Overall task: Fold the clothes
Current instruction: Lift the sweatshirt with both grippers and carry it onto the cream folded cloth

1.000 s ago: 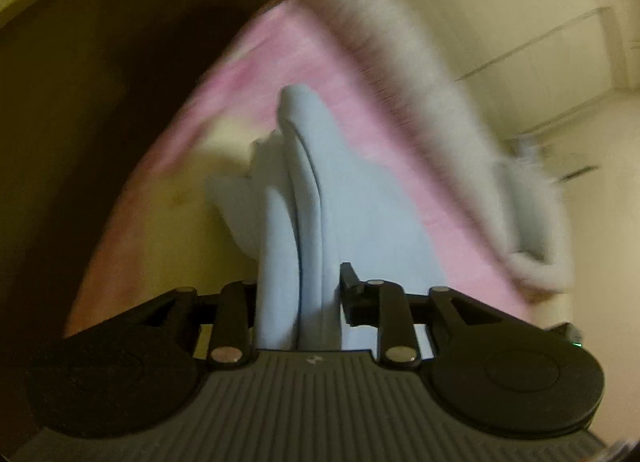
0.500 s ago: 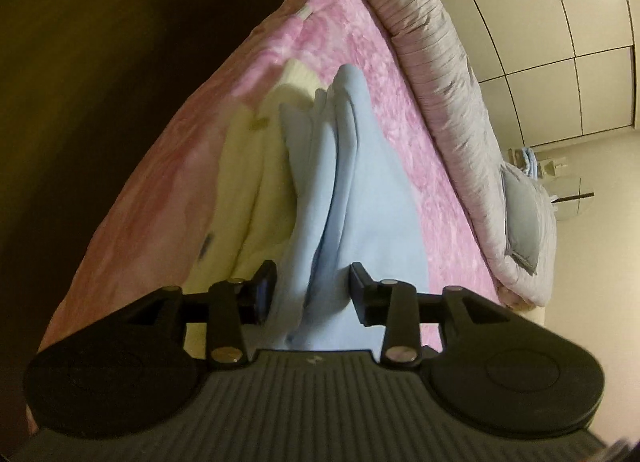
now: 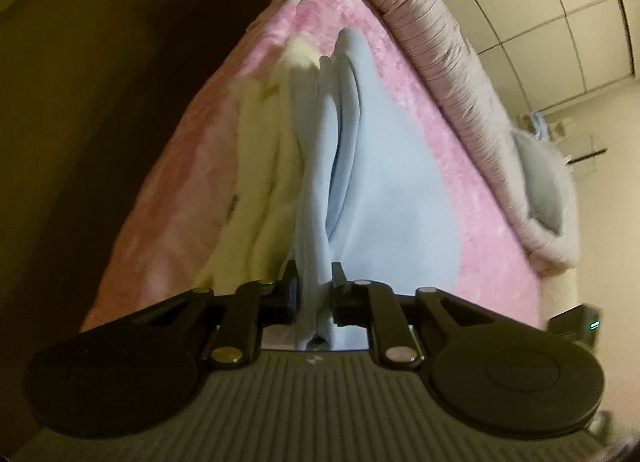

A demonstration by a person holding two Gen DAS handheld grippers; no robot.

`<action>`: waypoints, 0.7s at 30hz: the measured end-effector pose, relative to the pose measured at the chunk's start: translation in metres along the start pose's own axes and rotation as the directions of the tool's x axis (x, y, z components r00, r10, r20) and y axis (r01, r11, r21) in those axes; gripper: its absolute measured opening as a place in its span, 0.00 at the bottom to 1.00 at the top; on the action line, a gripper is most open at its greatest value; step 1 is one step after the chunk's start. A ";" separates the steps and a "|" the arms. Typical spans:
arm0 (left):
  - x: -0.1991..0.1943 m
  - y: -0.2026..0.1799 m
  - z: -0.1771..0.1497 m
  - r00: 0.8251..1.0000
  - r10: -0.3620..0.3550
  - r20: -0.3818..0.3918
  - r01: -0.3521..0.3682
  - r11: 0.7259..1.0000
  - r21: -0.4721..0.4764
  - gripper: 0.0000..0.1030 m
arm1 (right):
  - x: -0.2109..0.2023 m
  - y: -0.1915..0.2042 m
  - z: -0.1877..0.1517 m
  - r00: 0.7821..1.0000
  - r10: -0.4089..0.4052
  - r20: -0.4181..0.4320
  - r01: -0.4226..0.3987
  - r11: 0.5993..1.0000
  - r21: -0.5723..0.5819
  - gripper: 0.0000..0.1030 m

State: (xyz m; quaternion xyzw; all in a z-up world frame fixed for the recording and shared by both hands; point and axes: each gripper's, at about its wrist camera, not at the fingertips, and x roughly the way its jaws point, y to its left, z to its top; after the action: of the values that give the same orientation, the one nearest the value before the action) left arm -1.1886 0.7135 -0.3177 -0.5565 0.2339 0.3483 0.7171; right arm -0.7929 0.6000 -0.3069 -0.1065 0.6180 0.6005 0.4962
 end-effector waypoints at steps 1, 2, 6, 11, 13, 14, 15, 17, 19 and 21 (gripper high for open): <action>-0.005 -0.006 0.001 1.000 0.030 0.002 -0.030 0.999 0.014 0.19 | 0.000 0.004 0.001 1.000 -0.013 0.002 0.013 1.000 -0.009 0.32; -0.009 -0.012 0.003 0.998 0.059 0.004 -0.059 0.998 0.029 0.21 | 0.000 0.008 0.002 1.000 -0.026 0.005 0.026 0.999 -0.018 0.33; -0.035 -0.038 0.007 0.979 0.199 0.047 -0.202 0.976 0.079 0.18 | -0.021 0.028 0.003 0.992 -0.116 0.057 0.120 0.989 -0.087 0.33; -0.066 -0.084 -0.005 0.964 0.240 0.112 -0.258 0.947 0.194 0.12 | -0.045 0.051 0.001 0.980 -0.146 0.137 0.166 0.975 -0.148 0.33; -0.058 -0.096 -0.014 0.974 0.215 0.073 -0.227 0.940 0.256 0.08 | -0.041 0.061 -0.002 0.984 -0.135 0.118 0.158 0.964 -0.213 0.33; -0.049 -0.099 -0.020 0.974 0.221 0.052 -0.226 0.931 0.287 0.08 | -0.037 0.066 -0.004 0.985 -0.136 0.107 0.159 0.955 -0.252 0.33; -0.039 -0.097 -0.026 0.969 0.245 0.039 -0.245 0.920 0.307 0.07 | -0.031 0.070 -0.008 0.984 -0.148 0.095 0.170 0.940 -0.296 0.33; -0.018 -0.089 -0.035 0.951 0.307 0.027 -0.298 0.894 0.333 0.05 | -0.015 0.076 -0.018 0.979 -0.187 0.078 0.203 0.905 -0.374 0.33; -0.004 -0.078 -0.038 0.941 0.336 0.036 -0.328 0.882 0.339 0.03 | 0.004 0.077 -0.028 0.969 -0.237 0.070 0.244 0.868 -0.433 0.33; -0.003 -0.075 -0.036 0.943 0.332 0.034 -0.325 0.892 0.315 0.03 | 0.018 0.080 -0.035 0.958 -0.279 0.066 0.275 0.831 -0.484 0.33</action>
State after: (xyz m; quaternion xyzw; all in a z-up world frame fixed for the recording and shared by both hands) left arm -1.1314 0.6676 -0.2779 -0.3904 0.3845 0.4168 0.7253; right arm -0.8765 0.5990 -0.2768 -0.3188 0.4262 0.6581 0.5325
